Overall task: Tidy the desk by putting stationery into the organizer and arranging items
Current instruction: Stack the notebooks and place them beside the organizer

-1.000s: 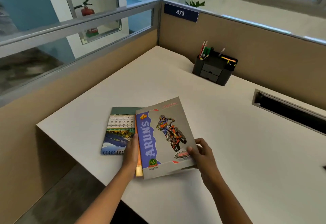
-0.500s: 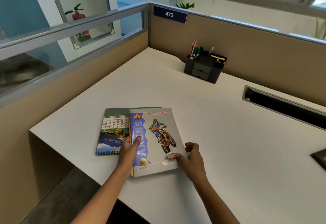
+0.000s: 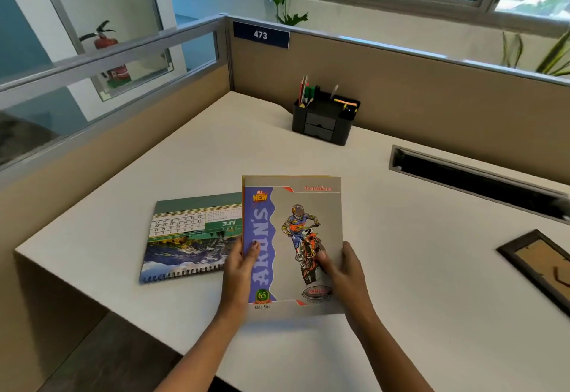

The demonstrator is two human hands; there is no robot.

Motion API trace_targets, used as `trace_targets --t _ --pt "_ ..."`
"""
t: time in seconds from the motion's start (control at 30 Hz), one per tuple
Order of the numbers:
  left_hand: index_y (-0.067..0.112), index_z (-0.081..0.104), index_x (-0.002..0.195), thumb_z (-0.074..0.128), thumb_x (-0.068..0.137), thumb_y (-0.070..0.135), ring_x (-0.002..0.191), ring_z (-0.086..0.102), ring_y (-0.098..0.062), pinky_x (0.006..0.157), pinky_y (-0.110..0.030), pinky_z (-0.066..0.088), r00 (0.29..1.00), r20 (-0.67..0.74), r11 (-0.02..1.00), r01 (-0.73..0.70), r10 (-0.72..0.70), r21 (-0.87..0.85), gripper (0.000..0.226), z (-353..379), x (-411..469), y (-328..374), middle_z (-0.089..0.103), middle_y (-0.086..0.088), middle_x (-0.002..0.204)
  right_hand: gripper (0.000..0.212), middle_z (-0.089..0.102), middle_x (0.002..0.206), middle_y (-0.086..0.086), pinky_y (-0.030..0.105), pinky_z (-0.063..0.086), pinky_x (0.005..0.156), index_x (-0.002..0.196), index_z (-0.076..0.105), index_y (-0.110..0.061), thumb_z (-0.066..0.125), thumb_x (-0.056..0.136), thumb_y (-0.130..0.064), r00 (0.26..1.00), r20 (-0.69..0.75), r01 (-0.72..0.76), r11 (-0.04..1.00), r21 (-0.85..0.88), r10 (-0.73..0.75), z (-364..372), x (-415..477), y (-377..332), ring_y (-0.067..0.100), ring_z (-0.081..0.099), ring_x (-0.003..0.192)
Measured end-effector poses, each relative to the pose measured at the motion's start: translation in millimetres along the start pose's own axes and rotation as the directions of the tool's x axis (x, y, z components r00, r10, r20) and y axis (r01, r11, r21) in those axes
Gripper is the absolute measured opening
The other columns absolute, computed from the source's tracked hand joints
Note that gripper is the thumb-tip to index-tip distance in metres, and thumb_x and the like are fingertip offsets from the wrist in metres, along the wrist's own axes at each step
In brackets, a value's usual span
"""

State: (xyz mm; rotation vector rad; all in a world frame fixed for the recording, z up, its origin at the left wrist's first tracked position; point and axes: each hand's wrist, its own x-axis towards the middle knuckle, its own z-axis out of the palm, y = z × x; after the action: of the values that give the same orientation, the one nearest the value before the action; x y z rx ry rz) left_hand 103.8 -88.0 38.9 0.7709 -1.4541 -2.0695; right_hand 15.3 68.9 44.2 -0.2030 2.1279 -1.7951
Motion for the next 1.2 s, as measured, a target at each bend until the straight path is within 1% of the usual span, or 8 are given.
trace_targets --t 0.13,0.3,0.63,0.8,0.93,1.1,1.17,1.2 --pt "0.029 0.054 0.112 0.048 0.094 0.016 0.088 0.066 -0.005 0.067 -0.020 0.056 0.992 0.045 0.988 -0.122 0.118 0.096 0.023 24 -5 8 0.065 0.005 0.104 0.020 0.065 0.109 -0.003 0.038 0.061 0.069 0.106 0.051 -0.025 0.062 0.090 -0.019 0.987 -0.070 0.146 0.988 0.045 -0.142 -18 -6 -14 0.014 0.067 0.093" --pt "0.032 0.050 0.108 0.045 0.094 0.010 0.088 0.063 0.006 0.069 -0.013 0.051 0.969 0.121 0.962 -0.232 0.215 0.146 0.026 45 -11 15 0.060 0.007 0.106 0.042 0.060 0.114 -0.015 0.029 0.059 0.076 0.109 0.046 -0.037 0.062 0.089 -0.004 0.957 -0.164 0.247 0.968 0.044 -0.237 -32 -13 -18 0.006 0.063 0.101" --pt "0.039 0.041 0.116 0.032 0.099 0.003 0.094 0.056 0.017 0.076 -0.004 0.044 0.976 0.126 0.980 -0.187 0.177 0.070 0.041 54 -41 7 0.054 0.013 0.115 0.050 0.062 0.112 -0.019 0.027 0.051 0.084 0.124 0.046 -0.033 0.063 0.088 -0.004 0.942 -0.216 0.270 0.962 0.043 -0.255 -44 -36 -6 0.004 0.058 0.105" --pt "0.020 0.037 0.137 0.032 0.100 0.009 0.116 0.050 -0.005 0.088 -0.006 0.043 0.979 0.096 0.980 -0.186 0.179 0.075 0.039 58 -43 11 0.050 0.002 0.131 0.046 0.062 0.108 -0.015 0.017 0.052 0.076 0.116 0.046 -0.036 0.058 0.090 0.000 0.923 -0.228 0.335 0.940 0.071 -0.311 -49 -41 -22 -0.001 0.060 0.099" --pt "0.041 0.044 0.117 0.032 0.100 0.012 0.109 0.051 0.002 0.086 -0.006 0.043 0.980 0.095 0.982 -0.179 0.172 0.065 0.035 62 -51 16 0.054 0.015 0.119 0.043 0.062 0.106 -0.017 0.020 0.054 0.072 0.110 0.047 -0.038 0.059 0.090 -0.002 0.921 -0.229 0.335 0.941 0.055 -0.314 -52 -46 -21 -0.001 0.060 0.097" --pt "0.037 0.046 0.125 0.038 0.096 0.032 0.127 0.046 -0.019 0.107 -0.039 0.037 0.986 0.059 0.988 -0.155 0.155 0.012 0.030 68 -53 29 0.052 0.003 0.131 0.029 0.067 0.099 -0.015 0.021 0.055 0.069 0.114 0.051 -0.025 0.062 0.088 -0.029 0.911 -0.234 0.376 0.917 0.134 -0.340 -55 -53 -42 0.003 0.064 0.095" --pt "0.032 0.054 0.119 0.046 0.090 0.043 0.116 0.050 -0.020 0.101 -0.037 0.041 0.976 0.044 0.977 -0.212 0.212 -0.005 0.032 75 -54 43 0.057 0.000 0.121 0.026 0.067 0.091 -0.013 0.020 0.053 0.066 0.108 0.052 -0.016 0.054 0.092 -0.036 0.885 -0.254 0.429 0.896 0.115 -0.391 -56 -53 -59 0.006 0.065 0.087" --pt "0.036 0.058 0.102 0.050 0.089 0.046 0.102 0.051 -0.021 0.091 -0.037 0.044 0.970 0.040 0.971 -0.240 0.240 -0.011 0.018 79 -55 52 0.058 -0.003 0.102 0.026 0.065 0.084 -0.011 0.018 0.051 0.062 0.102 0.052 -0.013 0.049 0.094 -0.037 0.867 -0.278 0.455 0.885 0.103 -0.413 -56 -52 -67 0.006 0.064 0.080"
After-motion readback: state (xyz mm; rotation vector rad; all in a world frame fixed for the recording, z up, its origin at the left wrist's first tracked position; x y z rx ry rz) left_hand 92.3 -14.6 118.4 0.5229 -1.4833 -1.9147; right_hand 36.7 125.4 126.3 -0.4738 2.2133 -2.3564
